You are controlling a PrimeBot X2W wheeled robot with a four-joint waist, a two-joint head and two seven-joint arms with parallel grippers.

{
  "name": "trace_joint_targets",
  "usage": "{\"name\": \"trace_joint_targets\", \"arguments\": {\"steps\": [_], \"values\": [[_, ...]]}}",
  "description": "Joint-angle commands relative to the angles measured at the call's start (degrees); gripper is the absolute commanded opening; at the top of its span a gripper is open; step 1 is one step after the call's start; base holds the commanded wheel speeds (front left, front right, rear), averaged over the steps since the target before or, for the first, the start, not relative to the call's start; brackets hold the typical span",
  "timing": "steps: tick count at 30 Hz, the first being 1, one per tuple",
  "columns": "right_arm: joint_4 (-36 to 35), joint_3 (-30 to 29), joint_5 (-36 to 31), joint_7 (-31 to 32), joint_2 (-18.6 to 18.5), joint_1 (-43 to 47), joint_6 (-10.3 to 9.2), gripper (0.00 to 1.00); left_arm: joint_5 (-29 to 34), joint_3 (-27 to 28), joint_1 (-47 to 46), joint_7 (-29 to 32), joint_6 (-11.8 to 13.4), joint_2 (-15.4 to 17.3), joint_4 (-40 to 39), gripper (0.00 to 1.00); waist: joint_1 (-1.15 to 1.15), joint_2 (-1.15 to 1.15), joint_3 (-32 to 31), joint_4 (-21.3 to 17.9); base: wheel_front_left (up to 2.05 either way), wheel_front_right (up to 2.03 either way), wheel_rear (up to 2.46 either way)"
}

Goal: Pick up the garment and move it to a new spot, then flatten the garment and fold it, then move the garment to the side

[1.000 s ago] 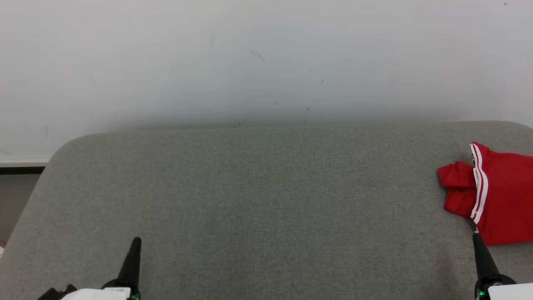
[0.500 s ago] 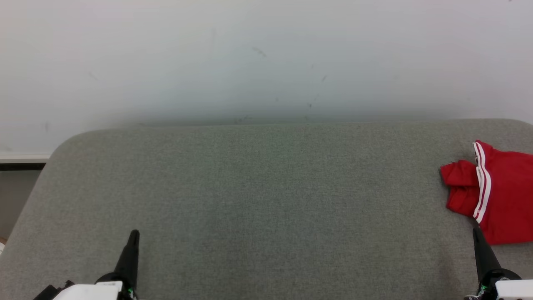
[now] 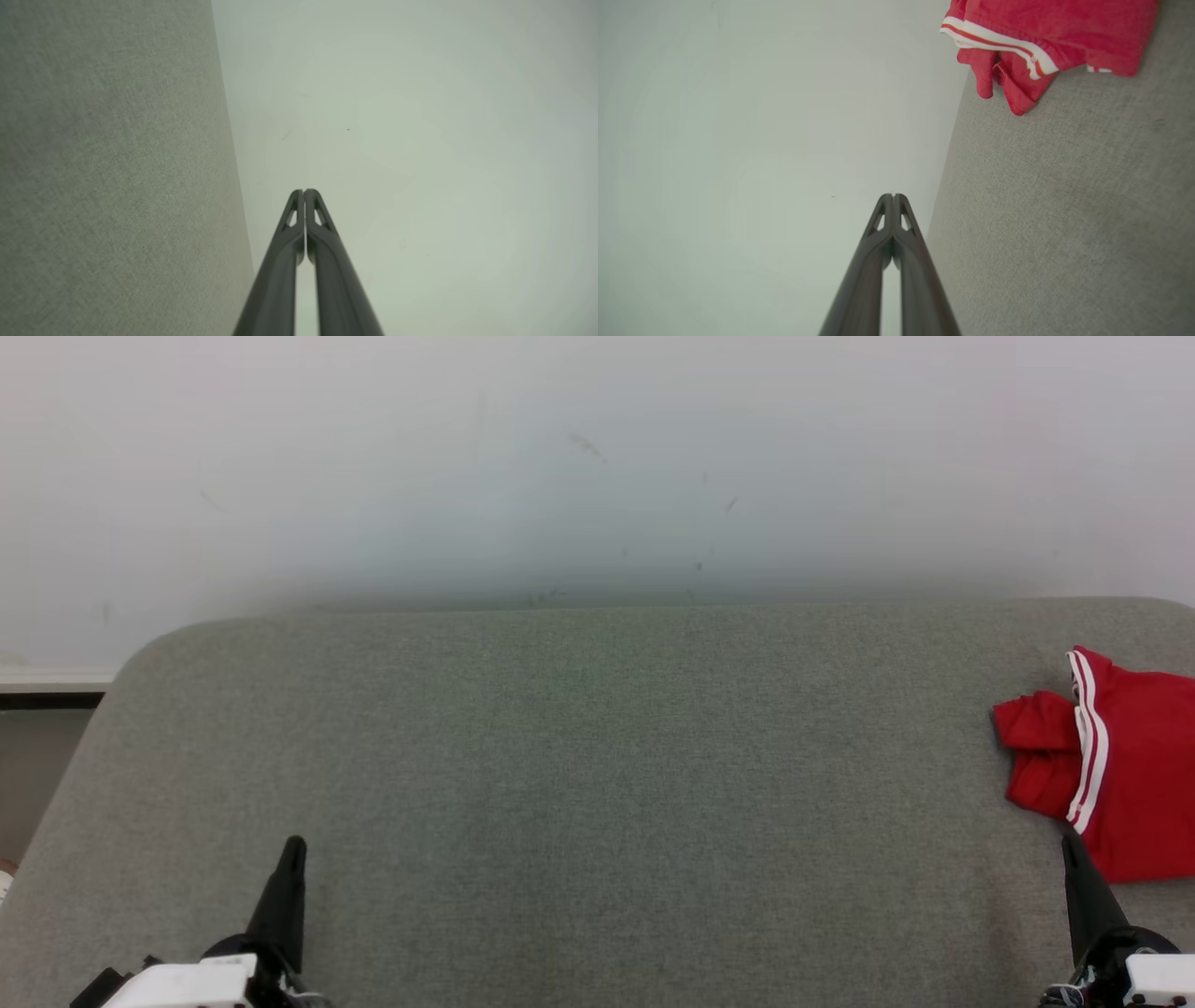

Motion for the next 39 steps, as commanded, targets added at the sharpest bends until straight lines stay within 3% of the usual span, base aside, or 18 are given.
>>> {"name": "trace_joint_targets", "arguments": {"steps": [1, 39], "values": [[-0.4, -0.3, 1.1, 0.2, 0.0, -0.8, 0.0, 0.0, -1.2, 0.3, -0.7, 0.4, -0.4, 0.4, 0.0, 0.0, 0.0, 0.0, 0.0, 0.0, 0.0, 0.0, 0.0], [-0.4, -0.3, 1.2, 0.3, -0.1, -0.8, 0.0, 0.0, -1.5, 0.3, -0.7, 0.4, -0.4, 0.4, 0.0, 0.0, 0.0, 0.0, 0.1, 0.0, 0.0, 0.0, 0.0]]}}
